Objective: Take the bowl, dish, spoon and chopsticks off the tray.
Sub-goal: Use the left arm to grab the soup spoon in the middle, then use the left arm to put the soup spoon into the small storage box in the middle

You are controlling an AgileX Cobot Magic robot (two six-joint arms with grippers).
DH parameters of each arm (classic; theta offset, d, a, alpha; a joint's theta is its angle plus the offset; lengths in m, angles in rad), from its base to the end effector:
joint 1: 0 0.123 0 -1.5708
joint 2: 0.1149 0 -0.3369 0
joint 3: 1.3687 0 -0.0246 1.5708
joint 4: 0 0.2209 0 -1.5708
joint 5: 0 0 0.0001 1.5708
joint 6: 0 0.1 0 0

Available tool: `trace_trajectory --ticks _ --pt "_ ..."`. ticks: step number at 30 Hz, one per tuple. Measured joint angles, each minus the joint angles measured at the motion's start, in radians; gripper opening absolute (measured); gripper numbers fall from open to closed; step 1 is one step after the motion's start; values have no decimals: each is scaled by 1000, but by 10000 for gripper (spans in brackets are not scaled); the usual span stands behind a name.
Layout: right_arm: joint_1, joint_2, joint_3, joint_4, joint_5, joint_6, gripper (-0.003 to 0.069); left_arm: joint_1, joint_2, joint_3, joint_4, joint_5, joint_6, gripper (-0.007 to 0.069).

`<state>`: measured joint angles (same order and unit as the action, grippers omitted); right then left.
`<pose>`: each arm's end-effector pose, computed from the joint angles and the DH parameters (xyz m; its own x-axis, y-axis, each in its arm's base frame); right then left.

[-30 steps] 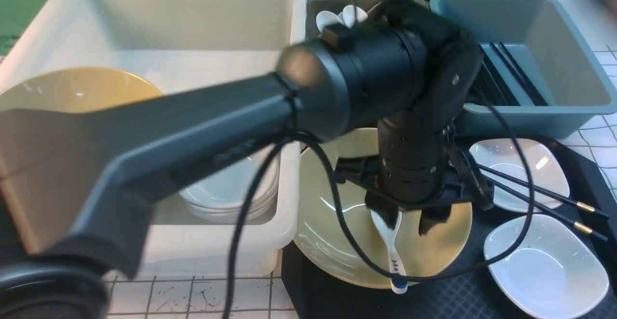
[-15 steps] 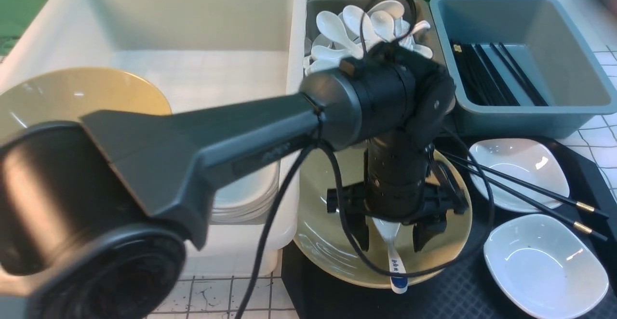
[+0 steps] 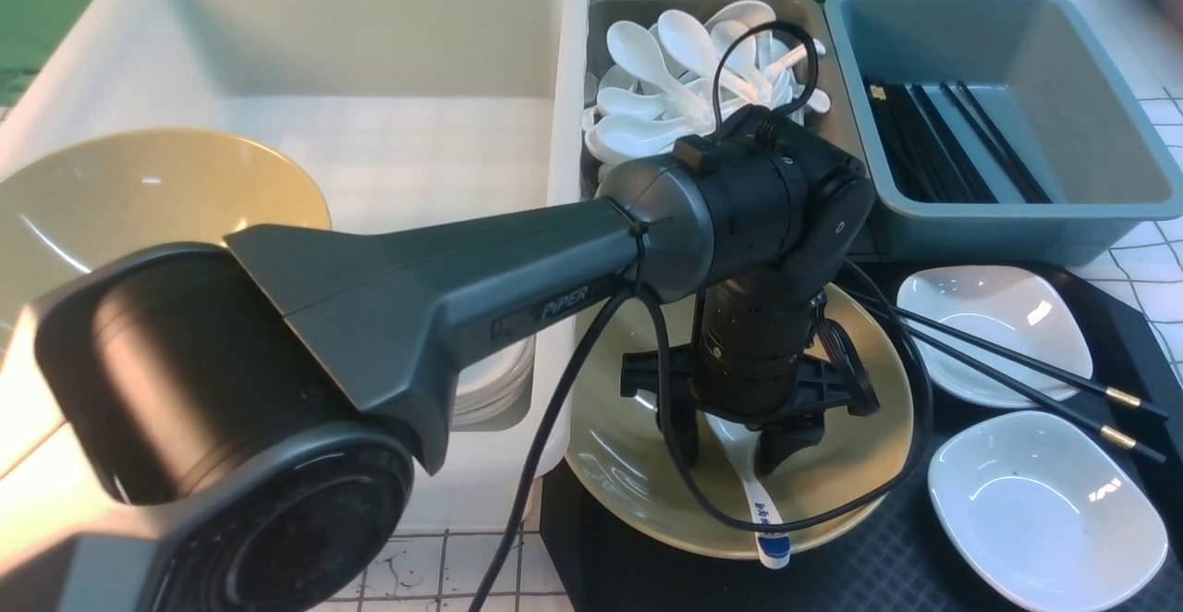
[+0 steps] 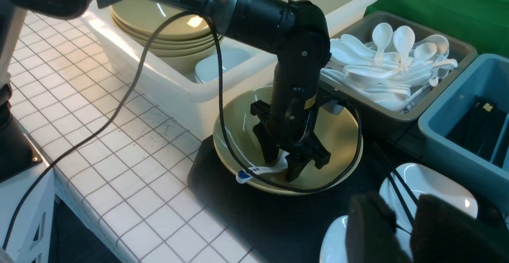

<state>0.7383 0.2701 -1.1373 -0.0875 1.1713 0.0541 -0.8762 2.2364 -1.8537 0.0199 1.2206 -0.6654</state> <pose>-0.0739 -0.0781 0.4226 -0.1704 -0.1281 -0.9770 -0.6094 0.7929 0.0023 0.2965 -0.3529 0.2218 -0.9752 0.2146 -0.0547 0.2159 0.9762 -0.0187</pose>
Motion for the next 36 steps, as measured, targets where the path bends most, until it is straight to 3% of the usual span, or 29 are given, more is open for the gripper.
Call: trace_trajectory --ticks 3,18,29,32,36 --pt "0 0 0 0 0 0 183 0 3 -2 -2 0 0 252" --pt "0 0 0 1 0 0 192 -8 -63 -135 -81 4 26 251" --pt "0 0 0 -9 -1 0 194 -9 -160 -156 -6 16 63 249" --pt "0 0 0 -37 -4 0 194 15 -173 -193 76 -12 71 249" --pt "0 0 0 -46 -12 6 194 75 -173 -228 70 -80 84 248"
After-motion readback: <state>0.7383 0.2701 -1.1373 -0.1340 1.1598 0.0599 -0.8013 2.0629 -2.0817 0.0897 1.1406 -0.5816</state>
